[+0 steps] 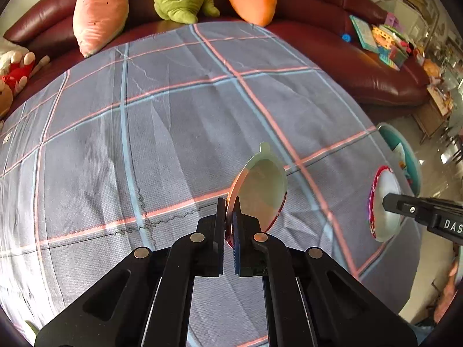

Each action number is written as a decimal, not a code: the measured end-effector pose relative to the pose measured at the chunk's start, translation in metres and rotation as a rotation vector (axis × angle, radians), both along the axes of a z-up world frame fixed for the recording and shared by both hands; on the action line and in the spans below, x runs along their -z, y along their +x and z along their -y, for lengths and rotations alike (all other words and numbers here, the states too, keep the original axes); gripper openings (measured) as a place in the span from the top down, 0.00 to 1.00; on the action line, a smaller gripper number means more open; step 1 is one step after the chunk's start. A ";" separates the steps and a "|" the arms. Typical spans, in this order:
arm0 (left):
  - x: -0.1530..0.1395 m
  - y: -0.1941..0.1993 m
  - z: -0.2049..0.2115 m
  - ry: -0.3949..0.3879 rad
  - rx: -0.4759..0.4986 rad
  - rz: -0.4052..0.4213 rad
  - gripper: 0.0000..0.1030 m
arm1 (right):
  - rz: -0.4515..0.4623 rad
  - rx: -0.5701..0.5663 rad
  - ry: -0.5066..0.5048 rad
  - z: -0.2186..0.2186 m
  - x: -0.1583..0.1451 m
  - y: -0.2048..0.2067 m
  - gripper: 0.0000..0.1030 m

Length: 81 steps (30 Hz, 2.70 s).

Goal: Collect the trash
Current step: 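Carry the white lid with the left tool while the right tool carries the red-rimmed lid to the bucket, then open the right tool then the left tool over the bucket to drop both lids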

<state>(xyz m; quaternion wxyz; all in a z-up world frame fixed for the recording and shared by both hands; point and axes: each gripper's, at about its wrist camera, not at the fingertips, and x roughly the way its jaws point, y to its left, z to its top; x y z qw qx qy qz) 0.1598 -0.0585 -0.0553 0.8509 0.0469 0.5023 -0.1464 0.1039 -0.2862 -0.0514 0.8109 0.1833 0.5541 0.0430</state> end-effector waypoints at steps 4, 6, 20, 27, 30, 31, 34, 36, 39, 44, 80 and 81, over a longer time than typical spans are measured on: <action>-0.011 -0.002 0.020 -0.001 0.015 0.018 0.95 | 0.022 0.031 0.022 0.020 -0.003 -0.009 0.96; -0.014 -0.003 0.033 0.001 0.030 0.022 0.95 | 0.031 0.049 0.036 0.030 -0.004 -0.013 0.96; -0.025 -0.008 0.135 0.032 0.157 0.031 0.95 | 0.115 0.206 0.126 0.127 -0.012 -0.040 0.96; -0.028 -0.015 0.191 0.072 0.231 0.053 0.95 | 0.162 0.302 0.150 0.182 -0.012 -0.058 0.96; -0.026 -0.017 0.213 0.085 0.258 0.052 0.95 | 0.177 0.343 0.168 0.206 -0.010 -0.066 0.96; -0.026 -0.018 0.220 0.087 0.265 0.049 0.95 | 0.179 0.354 0.173 0.212 -0.009 -0.069 0.96; -0.024 -0.020 0.241 0.088 0.289 0.039 0.95 | 0.184 0.390 0.185 0.233 -0.006 -0.079 0.96; -0.022 -0.021 0.254 0.090 0.305 0.035 0.95 | 0.185 0.409 0.189 0.244 -0.004 -0.084 0.96; -0.020 -0.024 0.270 0.093 0.326 0.029 0.95 | 0.185 0.440 0.195 0.261 -0.001 -0.090 0.96; -0.016 -0.025 0.298 0.096 0.356 0.021 0.95 | 0.177 0.481 0.200 0.286 0.005 -0.097 0.96; 0.016 0.011 0.363 0.031 0.416 -0.072 0.95 | 0.069 0.547 0.015 0.330 0.017 -0.073 0.25; 0.017 0.011 0.366 0.028 0.420 -0.076 0.95 | 0.063 0.545 0.009 0.329 0.018 -0.073 0.24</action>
